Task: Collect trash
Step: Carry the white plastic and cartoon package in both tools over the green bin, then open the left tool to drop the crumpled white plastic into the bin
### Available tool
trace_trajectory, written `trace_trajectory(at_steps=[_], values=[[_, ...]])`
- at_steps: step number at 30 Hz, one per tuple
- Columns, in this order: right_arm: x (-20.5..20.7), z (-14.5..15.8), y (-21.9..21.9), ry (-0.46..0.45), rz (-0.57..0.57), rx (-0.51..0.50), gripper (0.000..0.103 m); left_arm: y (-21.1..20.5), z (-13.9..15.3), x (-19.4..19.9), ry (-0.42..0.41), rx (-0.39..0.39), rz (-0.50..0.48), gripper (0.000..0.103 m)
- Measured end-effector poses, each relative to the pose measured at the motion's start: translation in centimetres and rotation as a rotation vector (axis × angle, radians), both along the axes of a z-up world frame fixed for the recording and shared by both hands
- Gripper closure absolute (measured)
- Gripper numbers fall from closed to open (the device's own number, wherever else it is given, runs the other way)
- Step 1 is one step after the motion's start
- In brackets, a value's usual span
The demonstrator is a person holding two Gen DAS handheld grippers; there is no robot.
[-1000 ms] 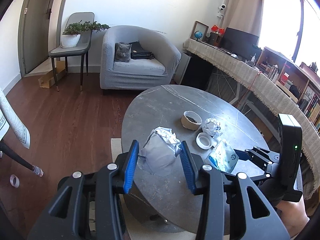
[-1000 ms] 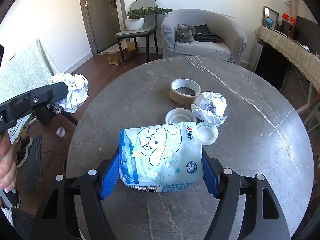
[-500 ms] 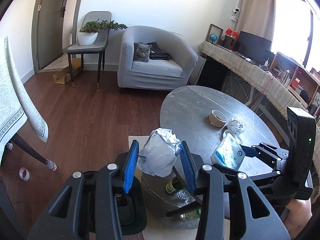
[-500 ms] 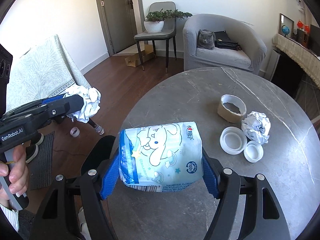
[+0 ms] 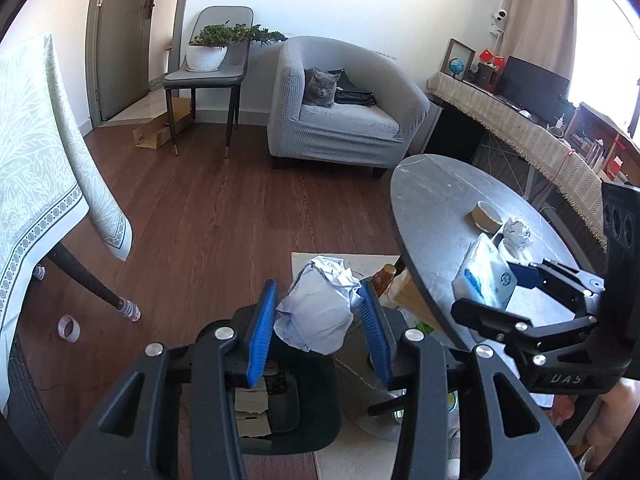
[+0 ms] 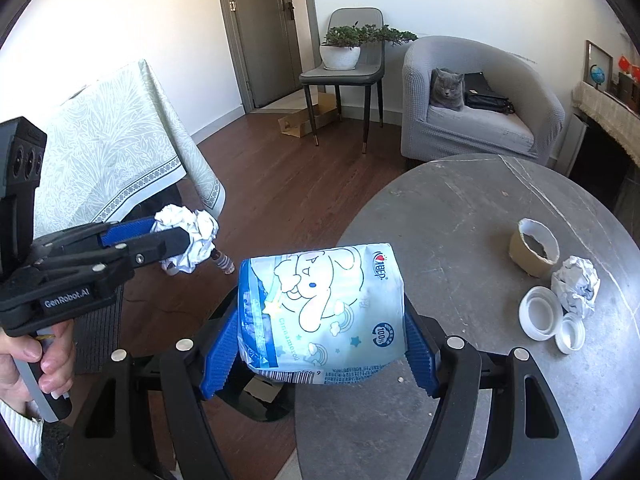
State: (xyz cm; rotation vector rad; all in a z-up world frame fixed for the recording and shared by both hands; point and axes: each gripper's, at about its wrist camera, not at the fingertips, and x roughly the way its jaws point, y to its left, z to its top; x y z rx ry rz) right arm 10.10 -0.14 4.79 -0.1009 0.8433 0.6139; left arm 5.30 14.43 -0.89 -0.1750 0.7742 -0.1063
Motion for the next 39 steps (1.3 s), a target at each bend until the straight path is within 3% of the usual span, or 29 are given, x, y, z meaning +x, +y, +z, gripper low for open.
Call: trace_trajectory(at_steps=[4, 31, 36, 39], values=[[-0.2, 0.0, 1.3, -0.007, 0.023, 0.004, 0.03, 1.1, -1.9, -0.4, 0.047, 0.042, 0.012, 0.058], [0.1, -2.7, 8.2, 0.055, 0.113, -0.019, 0.03, 4.0, -14.0, -1.4, 0.335, 0.102, -0.026, 0.058], [0.3, -3.5, 9.8, 0.071, 0.125, -0.029, 0.03, 4.3, -13.9, -1.9, 0.329, 0.125, -0.035, 0.04], [0.3, -4.1, 10.6, 0.079, 0.13, -0.039, 0.03, 4.9, -13.0, -2.2, 0.306, 0.127, -0.028, 0.04]])
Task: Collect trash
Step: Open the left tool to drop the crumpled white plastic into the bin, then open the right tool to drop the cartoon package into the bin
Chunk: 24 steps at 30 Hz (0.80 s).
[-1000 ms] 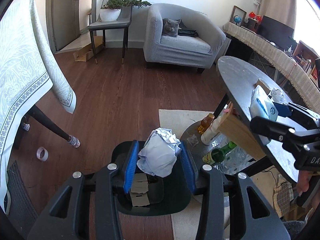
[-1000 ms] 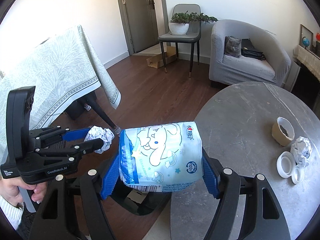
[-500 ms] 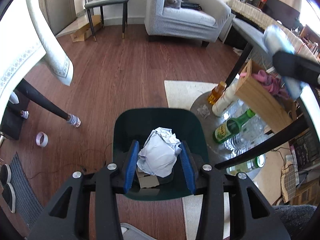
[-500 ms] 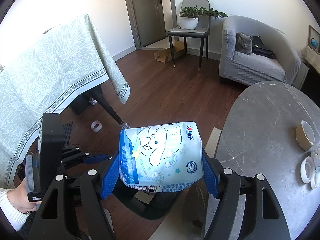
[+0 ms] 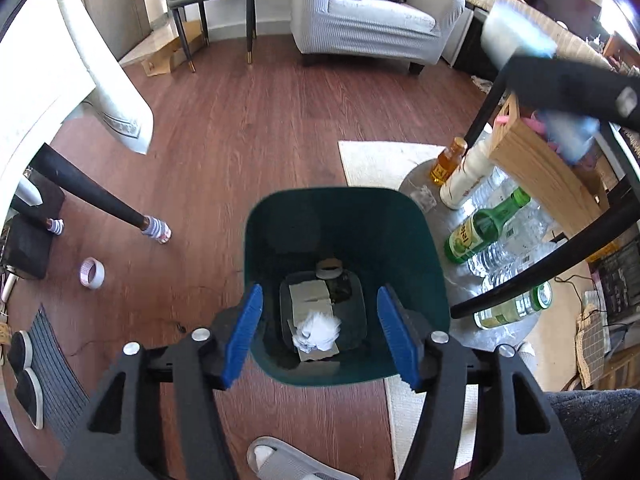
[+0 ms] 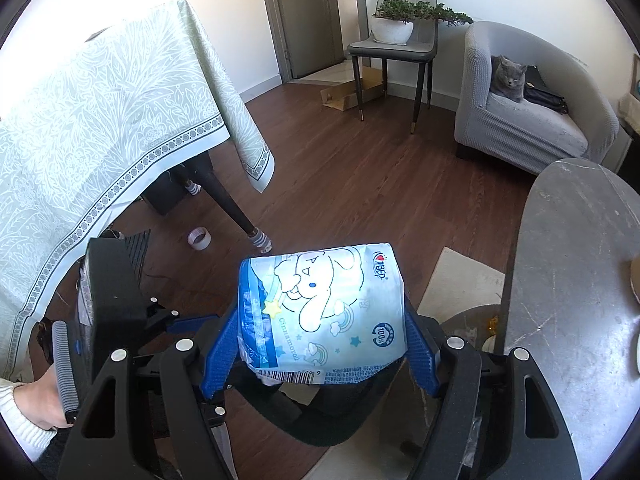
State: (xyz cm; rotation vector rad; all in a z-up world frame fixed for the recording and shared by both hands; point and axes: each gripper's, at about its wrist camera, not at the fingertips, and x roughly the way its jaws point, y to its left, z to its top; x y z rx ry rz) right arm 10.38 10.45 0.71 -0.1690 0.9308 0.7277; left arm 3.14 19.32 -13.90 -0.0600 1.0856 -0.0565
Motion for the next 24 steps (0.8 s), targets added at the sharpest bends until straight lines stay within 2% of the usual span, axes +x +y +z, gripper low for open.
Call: trace_trajectory(at_steps=[10, 24], values=[[0.2, -2.4, 2.4, 0.031, 0.015, -0.048, 0.03, 3.2, 4.2, -0.8, -0.091, -0.059, 0.077, 0.04], [0.1, -6.8, 5.7, 0.097, 0.051, -0.124, 0.031, 4.5, 9.9, -1.3, -0.217, -0.117, 0.138, 0.055]])
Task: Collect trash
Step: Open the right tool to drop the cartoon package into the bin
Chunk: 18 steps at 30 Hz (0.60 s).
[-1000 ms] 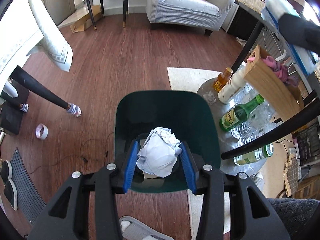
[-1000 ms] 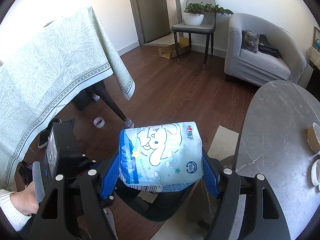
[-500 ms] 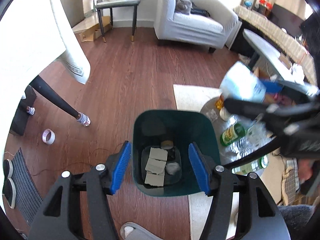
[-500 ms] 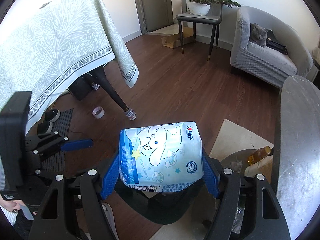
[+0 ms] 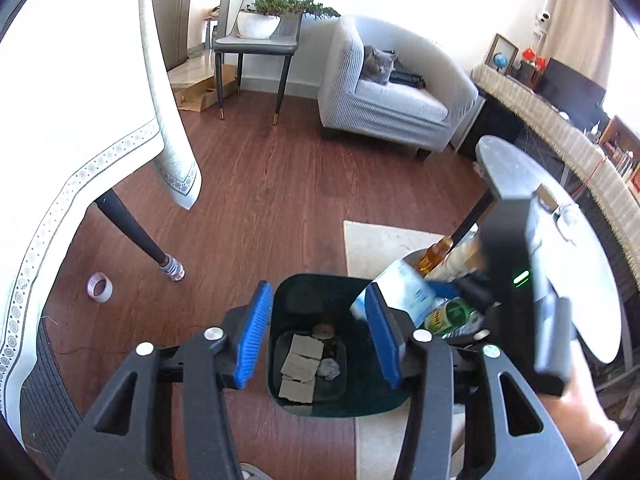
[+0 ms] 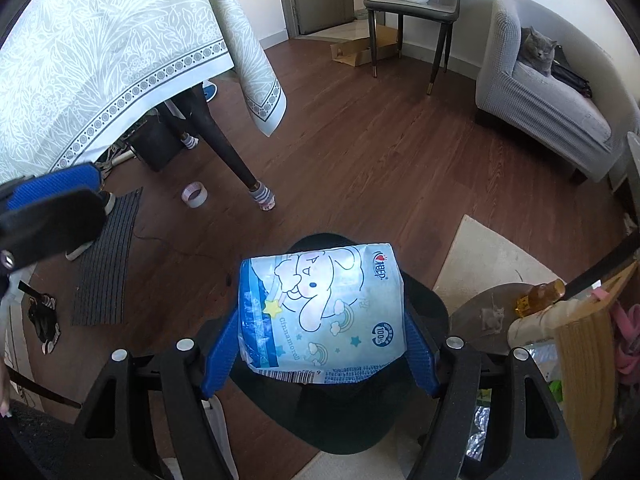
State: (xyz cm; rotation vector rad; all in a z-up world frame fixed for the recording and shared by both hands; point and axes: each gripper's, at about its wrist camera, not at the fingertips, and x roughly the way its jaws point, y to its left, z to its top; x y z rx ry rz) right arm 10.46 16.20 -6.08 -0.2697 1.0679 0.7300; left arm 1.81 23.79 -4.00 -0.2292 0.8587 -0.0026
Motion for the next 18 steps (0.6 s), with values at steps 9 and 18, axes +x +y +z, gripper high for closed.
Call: trace_trajectory(at_steps=[9, 18], values=[[0.0, -3.8, 0.8, 0.084, 0.005, -0.09, 0.029, -0.9, 1.7, -0.2, -0.038, 0.006, -0.022, 0.055], [-1.0, -6.1, 1.4, 0.117, 0.044, -0.199, 0.02, -0.9, 2.7, -0.5, -0.061, -0.013, -0.016, 0.053]])
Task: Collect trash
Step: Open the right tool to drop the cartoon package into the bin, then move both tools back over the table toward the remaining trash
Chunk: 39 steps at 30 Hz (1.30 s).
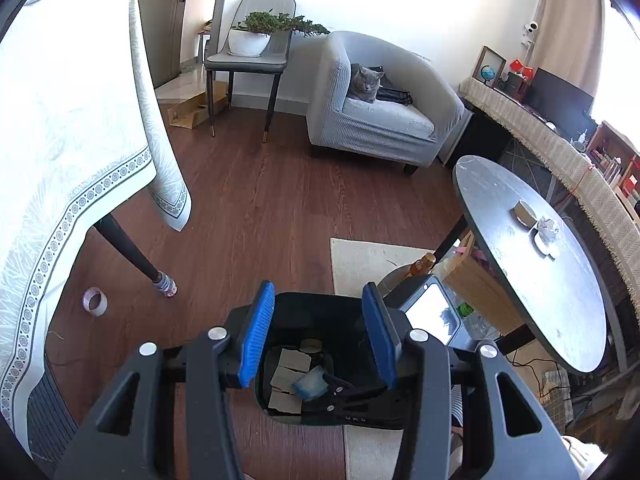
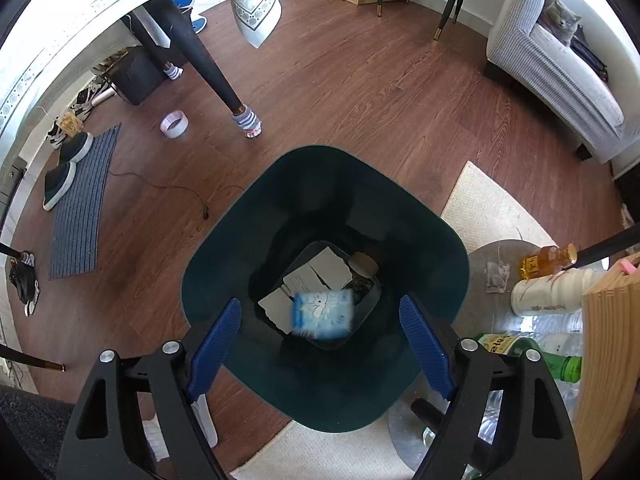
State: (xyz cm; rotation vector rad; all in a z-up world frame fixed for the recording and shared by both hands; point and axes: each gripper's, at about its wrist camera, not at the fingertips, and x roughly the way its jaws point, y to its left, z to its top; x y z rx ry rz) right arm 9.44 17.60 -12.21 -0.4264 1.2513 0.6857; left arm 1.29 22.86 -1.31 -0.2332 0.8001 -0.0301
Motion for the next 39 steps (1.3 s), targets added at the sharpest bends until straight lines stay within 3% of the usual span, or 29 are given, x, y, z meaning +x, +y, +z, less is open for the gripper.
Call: trace_trajectory(at_steps=[7, 19, 23, 32, 39], values=[[-0.1, 0.7, -0.9, -0.005, 0.013, 0.037, 0.023, -0.4, 1.4, -0.3, -0.047, -0.007, -0.004, 0.048], [-1.3, 7.1, -1.8, -0.1, 0.07, 0.187, 0.039, -0.5, 5.1, -0.8, -0.145, -0.027, 0.023, 0.044], [-1.4, 9.2, -2.6, -0.136, 0.066, 0.225, 0.043, -0.6, 6.2, -0.6, -0.167, -0.081, 0.034, 0.043], [-0.7, 14.9, -7.9, -0.257, -0.017, 0.321, 0.047, -3.1, 7.8, 0.0, -0.2, -0.091, 0.014, 0.042], [0.1, 16.9, -12.5, -0.31, -0.073, 0.334, 0.047, -7.5, 7.7, 1.2, -0.2, -0.077, -0.049, 0.042]])
